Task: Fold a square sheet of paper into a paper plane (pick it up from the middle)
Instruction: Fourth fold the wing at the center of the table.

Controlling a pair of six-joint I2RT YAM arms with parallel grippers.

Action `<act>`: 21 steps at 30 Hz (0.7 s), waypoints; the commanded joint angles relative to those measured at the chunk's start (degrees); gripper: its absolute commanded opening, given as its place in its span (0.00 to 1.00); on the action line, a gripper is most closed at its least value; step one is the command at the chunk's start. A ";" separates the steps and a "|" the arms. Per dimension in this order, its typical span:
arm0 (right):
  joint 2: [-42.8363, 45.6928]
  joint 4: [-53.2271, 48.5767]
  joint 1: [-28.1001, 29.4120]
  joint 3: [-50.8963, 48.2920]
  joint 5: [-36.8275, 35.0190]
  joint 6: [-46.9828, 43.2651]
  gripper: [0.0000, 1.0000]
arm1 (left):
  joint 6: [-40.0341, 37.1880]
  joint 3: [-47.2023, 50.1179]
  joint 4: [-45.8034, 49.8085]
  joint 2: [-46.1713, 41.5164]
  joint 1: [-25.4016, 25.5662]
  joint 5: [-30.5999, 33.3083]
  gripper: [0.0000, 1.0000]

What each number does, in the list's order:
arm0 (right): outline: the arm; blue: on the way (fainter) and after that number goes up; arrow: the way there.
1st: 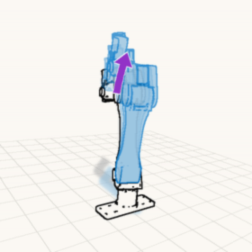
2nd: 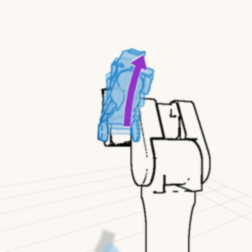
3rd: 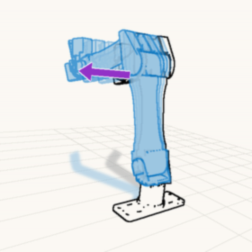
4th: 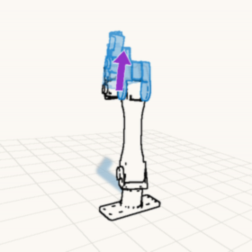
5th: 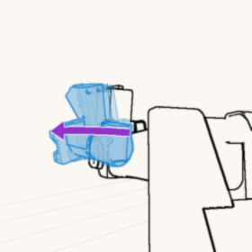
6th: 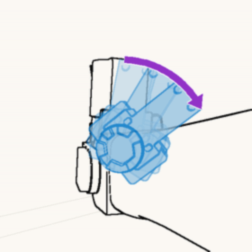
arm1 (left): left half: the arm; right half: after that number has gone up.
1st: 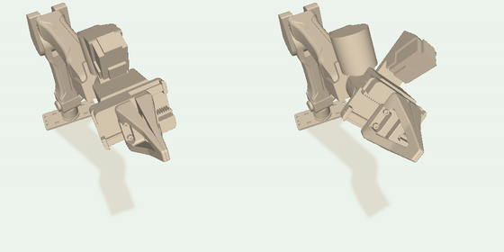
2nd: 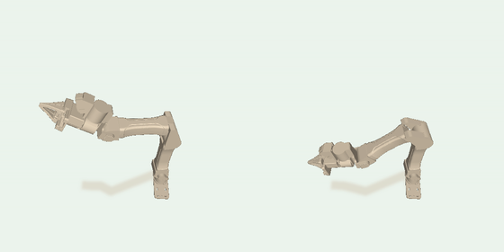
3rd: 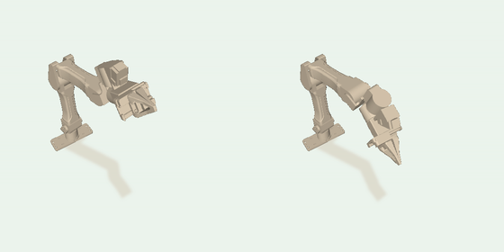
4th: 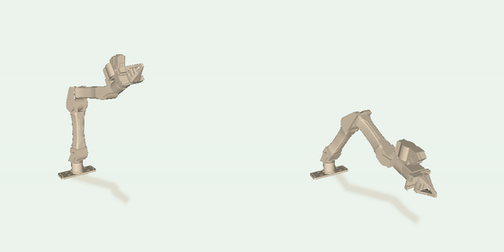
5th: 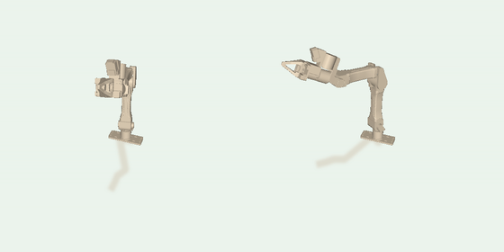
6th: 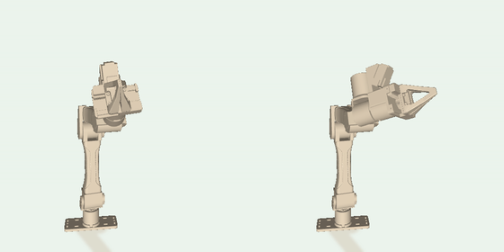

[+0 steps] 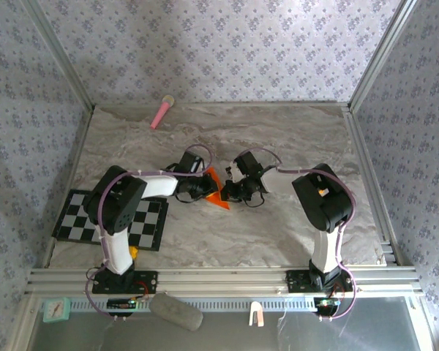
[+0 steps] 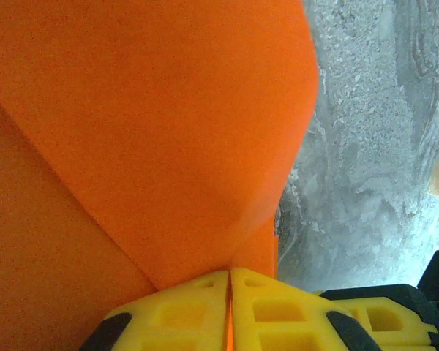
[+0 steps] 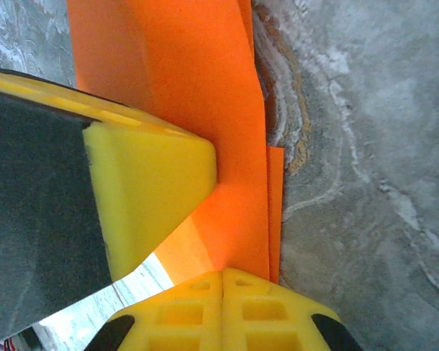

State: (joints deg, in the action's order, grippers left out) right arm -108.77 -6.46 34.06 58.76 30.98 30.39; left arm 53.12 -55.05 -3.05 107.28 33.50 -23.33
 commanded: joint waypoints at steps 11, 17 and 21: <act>-3.47 -9.70 1.00 -3.56 -8.29 -0.25 0.04 | -4.06 -1.51 4.92 -0.24 -5.74 4.09 0.11; -3.66 -10.37 1.16 -3.48 -9.27 -0.25 0.04 | -7.12 -4.63 7.03 1.21 -9.45 4.65 0.11; -3.38 -10.50 1.26 -3.48 -9.42 -0.42 0.04 | -8.75 -6.34 8.21 2.19 -12.05 5.39 0.11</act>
State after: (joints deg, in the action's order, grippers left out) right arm -108.73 -6.55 34.65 58.65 29.30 30.44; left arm 47.40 -59.48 2.59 107.94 23.11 -20.73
